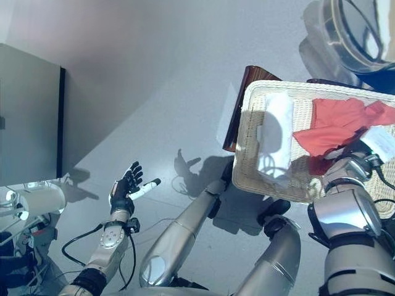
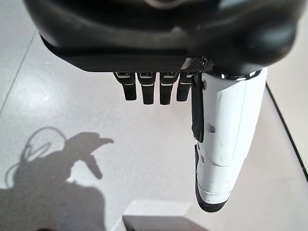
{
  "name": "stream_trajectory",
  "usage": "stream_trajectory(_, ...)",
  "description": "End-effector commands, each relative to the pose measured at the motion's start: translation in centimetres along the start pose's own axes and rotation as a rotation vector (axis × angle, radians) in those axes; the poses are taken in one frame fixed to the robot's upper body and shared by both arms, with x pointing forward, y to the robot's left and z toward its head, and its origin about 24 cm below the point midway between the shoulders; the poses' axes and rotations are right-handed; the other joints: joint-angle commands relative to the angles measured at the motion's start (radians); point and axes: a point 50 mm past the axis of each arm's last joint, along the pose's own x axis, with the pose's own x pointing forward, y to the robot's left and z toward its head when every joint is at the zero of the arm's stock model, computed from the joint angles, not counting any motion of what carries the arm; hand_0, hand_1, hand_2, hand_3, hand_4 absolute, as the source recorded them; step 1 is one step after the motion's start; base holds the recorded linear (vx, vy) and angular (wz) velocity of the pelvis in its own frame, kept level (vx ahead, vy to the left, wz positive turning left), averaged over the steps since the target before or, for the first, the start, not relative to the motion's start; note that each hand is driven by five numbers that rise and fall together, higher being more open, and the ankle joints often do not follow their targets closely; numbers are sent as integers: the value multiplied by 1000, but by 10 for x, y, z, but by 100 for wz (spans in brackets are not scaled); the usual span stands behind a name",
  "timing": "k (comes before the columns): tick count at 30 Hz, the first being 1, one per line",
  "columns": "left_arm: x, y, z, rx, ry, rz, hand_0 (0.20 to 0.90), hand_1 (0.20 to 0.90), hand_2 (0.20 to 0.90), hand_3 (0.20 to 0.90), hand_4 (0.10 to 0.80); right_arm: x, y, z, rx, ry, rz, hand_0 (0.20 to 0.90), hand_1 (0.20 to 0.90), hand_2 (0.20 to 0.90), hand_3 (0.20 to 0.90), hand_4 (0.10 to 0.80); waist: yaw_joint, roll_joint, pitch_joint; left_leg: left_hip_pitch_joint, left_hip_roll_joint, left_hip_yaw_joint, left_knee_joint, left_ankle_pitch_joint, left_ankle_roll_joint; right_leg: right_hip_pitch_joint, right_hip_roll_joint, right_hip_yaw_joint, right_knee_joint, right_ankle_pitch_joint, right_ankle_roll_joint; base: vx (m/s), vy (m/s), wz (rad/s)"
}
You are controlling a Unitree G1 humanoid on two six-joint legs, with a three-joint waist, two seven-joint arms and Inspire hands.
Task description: Pick up the clothes and place them into the washing machine
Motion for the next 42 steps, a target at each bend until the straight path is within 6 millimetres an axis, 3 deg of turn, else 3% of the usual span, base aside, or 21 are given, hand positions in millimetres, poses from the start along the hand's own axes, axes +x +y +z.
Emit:
stream_trajectory(1,7,20,24,-16,-135,90,900,900,900,900,800,16,-46,21,98,-68,-123,900,900,900,900,800,53,87,-26,-98,-51,25,48,-46,-24,-7,4,64,5,31,19,-17,69,22)
stream_trajectory(5,2,21,15,-23,-100,96,900,900,900,900,800,15,-47,31,104,-75,-113,900,900,900,900,800,37,114,-21,-132,-62,38,63,-38,-25,-43,-9,87,47,20,16,-27,81,14)
stream_trajectory(9,0,21,6,-24,-58,110,900,900,900,900,800,9,-34,40,97,-94,-85,900,900,900,900,800,27,130,-13,-142,-68,47,65,-36,-25,-67,-20,103,66,10,11,-16,59,4)
stream_trajectory(15,-4,9,4,-30,-57,59,900,900,900,900,800,10,-33,27,78,-54,-89,900,900,900,900,800,32,179,-12,-148,-91,57,72,-34,-18,-83,-49,123,91,-2,11,-11,52,-3)
stream_trajectory(17,-4,8,4,-31,-61,56,900,900,900,900,800,11,-34,27,73,-56,-99,200,200,200,200,300,33,186,-13,-148,-94,62,74,-33,-17,-87,-54,131,95,-4,13,4,36,6)
stream_trajectory(23,-5,10,-1,-31,-39,73,900,900,900,900,800,8,-31,36,76,-89,-94,200,200,200,200,300,28,184,-4,-142,-88,70,65,-29,-17,-90,-44,144,93,-3,15,-2,11,-7)
stream_trajectory(34,-2,24,-9,-22,4,149,900,900,900,900,800,-5,-22,75,142,-187,-69,200,200,200,200,300,-19,154,23,-115,-75,80,56,-28,-24,-71,-26,144,85,-2,12,-1,-1,0)
stream_trajectory(42,-2,36,-18,-11,50,193,900,900,900,900,800,-12,-13,87,202,-204,-45,200,200,200,200,300,-45,127,30,-74,-57,81,29,-19,-31,-28,-1,132,57,1,10,-4,-9,-2)
